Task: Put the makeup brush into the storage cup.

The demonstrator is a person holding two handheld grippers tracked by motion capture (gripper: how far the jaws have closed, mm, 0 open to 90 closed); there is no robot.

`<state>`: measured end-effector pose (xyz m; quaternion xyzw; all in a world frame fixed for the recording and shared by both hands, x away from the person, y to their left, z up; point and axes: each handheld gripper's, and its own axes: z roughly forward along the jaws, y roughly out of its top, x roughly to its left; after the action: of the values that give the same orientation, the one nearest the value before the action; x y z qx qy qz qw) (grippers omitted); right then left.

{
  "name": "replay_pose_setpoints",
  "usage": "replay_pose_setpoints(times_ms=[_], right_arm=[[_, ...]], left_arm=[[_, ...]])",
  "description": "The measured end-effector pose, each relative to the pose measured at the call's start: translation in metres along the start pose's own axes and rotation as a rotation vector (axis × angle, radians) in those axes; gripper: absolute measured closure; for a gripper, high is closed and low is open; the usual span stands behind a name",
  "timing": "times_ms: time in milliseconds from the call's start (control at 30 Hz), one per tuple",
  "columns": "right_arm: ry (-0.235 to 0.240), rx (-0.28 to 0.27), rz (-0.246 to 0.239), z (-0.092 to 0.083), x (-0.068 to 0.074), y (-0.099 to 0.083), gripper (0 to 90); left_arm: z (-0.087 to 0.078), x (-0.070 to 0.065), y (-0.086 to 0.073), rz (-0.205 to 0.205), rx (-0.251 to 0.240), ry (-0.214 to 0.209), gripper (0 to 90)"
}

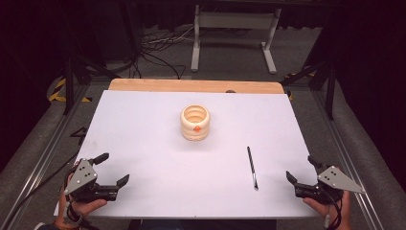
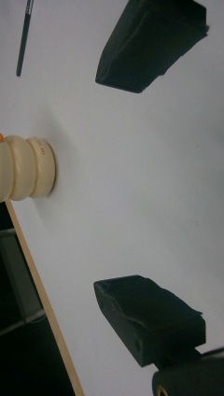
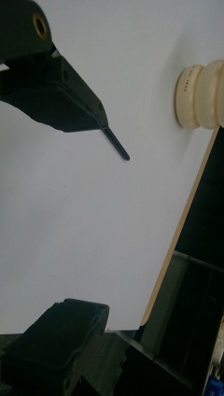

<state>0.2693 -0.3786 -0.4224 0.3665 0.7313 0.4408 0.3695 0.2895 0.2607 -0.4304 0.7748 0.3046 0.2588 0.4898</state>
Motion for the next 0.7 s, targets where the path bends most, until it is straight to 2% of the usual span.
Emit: replay_pose_setpoints(times_ms=[400, 500, 700], right_arm=[[0.022, 0.026, -0.010, 0.005, -0.001, 0.004, 12.0], [0.040, 0.036, -0.007, 0.007, -0.001, 0.010, 13.4], [0.096, 0.101, 0.006, 0.011, -0.002, 0.031, 16.6]], left_arm=[[0.000, -0.002, -0.003, -0.001, 0.019, -0.005, 5.2], [-0.001, -0.002, -0.004, -0.007, 0.020, -0.003, 5.3], [-0.001, -0.004, -0.003, 0.000, 0.022, -0.012, 5.4]])
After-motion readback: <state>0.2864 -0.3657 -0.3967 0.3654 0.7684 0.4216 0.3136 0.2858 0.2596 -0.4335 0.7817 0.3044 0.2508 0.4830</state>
